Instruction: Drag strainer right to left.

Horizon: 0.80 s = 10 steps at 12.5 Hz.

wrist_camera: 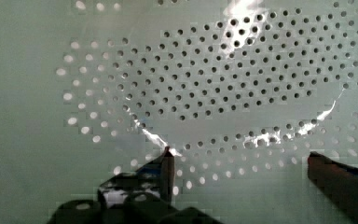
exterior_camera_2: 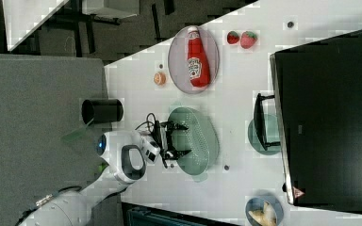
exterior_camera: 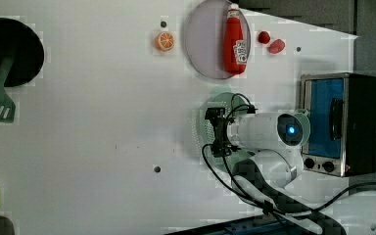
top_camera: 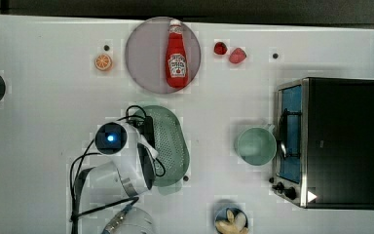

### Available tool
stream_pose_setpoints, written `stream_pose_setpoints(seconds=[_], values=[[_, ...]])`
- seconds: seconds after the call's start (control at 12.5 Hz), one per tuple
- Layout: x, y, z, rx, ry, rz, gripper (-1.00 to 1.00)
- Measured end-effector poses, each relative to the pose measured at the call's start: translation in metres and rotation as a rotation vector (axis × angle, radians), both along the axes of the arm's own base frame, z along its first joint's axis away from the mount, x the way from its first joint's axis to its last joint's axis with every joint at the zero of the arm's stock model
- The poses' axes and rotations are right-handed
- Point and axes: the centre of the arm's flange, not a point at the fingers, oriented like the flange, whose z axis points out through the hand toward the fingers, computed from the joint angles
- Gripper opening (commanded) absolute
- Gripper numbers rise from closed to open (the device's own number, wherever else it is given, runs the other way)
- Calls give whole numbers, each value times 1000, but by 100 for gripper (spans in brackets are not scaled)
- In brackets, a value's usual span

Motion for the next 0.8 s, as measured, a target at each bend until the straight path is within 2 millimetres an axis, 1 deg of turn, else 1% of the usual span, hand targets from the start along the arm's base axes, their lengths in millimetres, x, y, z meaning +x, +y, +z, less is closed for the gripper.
stream_pose_setpoints(seconds=[0.16,0.24,0.48,0.64,0.8], values=[[11,15,5,7,-18,-66,100],[15,26,6,9,-24,-74,100],[15,60,3,9,-20,-83,100],[18,87,-4,25,-11,-64,100],[15,108,-7,30,20,-79,100]])
